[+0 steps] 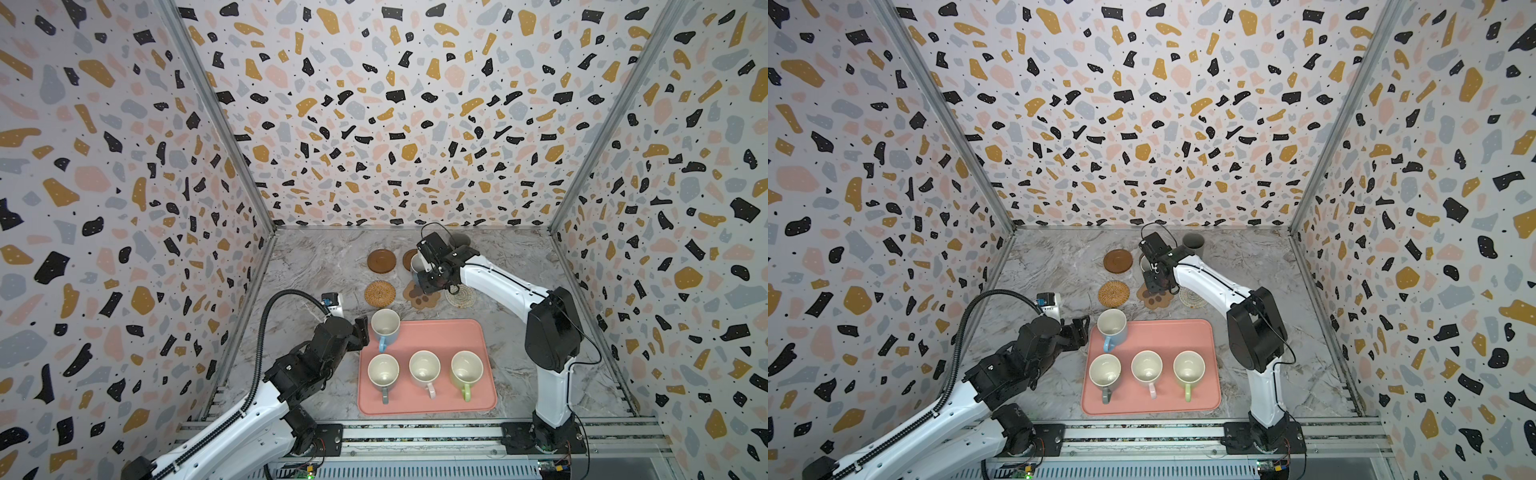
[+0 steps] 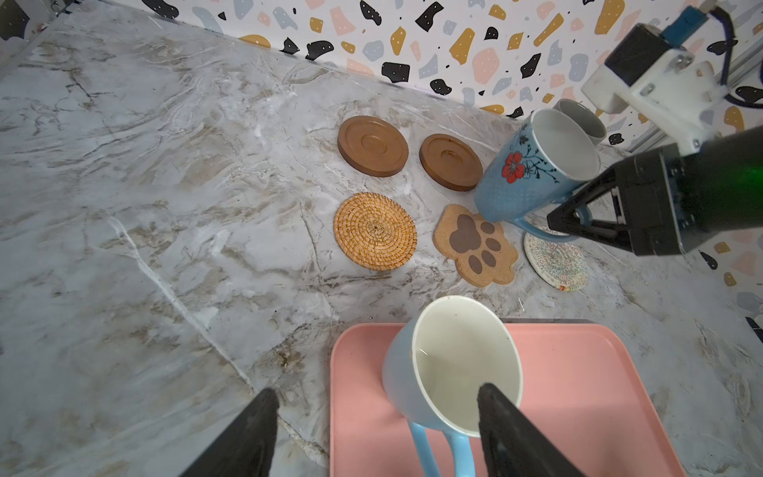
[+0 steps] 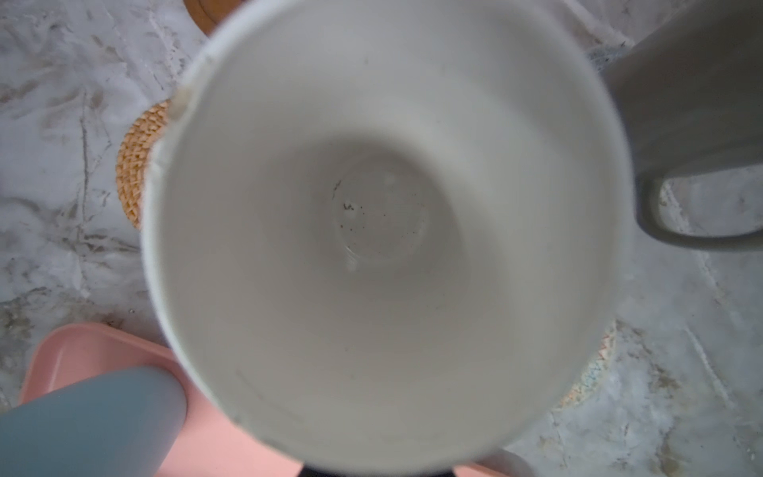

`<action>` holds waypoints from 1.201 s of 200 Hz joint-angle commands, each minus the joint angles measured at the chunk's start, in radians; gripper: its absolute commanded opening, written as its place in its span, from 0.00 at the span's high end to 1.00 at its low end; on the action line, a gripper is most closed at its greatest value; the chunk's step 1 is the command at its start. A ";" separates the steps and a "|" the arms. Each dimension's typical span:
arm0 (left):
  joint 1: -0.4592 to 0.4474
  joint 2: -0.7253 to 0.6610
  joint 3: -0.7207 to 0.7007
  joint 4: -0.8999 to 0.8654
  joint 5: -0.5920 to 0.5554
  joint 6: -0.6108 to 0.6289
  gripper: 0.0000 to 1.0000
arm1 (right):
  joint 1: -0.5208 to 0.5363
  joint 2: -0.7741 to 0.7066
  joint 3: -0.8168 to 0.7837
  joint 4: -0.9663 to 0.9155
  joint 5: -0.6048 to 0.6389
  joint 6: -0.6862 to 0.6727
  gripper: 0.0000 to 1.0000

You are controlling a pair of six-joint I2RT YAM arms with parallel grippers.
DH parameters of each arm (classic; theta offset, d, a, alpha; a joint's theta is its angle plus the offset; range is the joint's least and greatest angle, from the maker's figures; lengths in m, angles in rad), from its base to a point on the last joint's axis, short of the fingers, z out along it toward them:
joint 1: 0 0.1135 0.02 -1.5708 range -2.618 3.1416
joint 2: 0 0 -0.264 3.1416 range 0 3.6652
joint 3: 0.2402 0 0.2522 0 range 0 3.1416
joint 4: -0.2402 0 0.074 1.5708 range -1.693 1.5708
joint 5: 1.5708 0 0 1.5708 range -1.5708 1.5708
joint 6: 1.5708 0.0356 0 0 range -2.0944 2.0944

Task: Place cups on coasters
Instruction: Place the cup on the coaster.

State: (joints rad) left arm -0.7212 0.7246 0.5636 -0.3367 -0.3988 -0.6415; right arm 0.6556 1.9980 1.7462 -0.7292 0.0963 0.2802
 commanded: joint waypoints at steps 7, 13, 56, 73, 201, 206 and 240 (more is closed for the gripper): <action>-0.001 -0.009 0.016 0.002 -0.009 -0.001 0.23 | -0.033 0.050 0.155 -0.021 -0.010 -0.055 0.85; -0.001 -0.012 0.015 0.000 -0.008 -0.001 0.23 | -0.038 0.069 0.179 -0.028 -0.009 -0.059 0.85; -0.001 -0.025 0.003 -0.002 -0.010 -0.001 0.23 | -0.072 0.171 0.327 -0.076 -0.027 -0.090 0.85; -0.001 -0.026 -0.001 -0.001 -0.011 -0.003 0.23 | -0.084 0.207 0.379 -0.089 -0.037 -0.095 0.86; -0.001 -0.046 -0.019 -0.002 -0.011 -0.007 0.23 | -0.126 0.378 0.593 -0.130 -0.085 -0.110 0.86; 0.000 -0.046 -0.021 -0.002 -0.010 -0.008 0.23 | -0.125 0.380 0.596 -0.130 -0.087 -0.111 0.86; -0.001 -0.047 -0.024 -0.001 -0.012 -0.008 0.23 | -0.126 0.399 0.619 -0.131 -0.086 -0.118 0.85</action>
State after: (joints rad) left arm -0.7212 0.6880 0.5518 -0.3374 -0.4015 -0.6453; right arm 0.5320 2.4248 2.2993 -0.8673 0.0116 0.1753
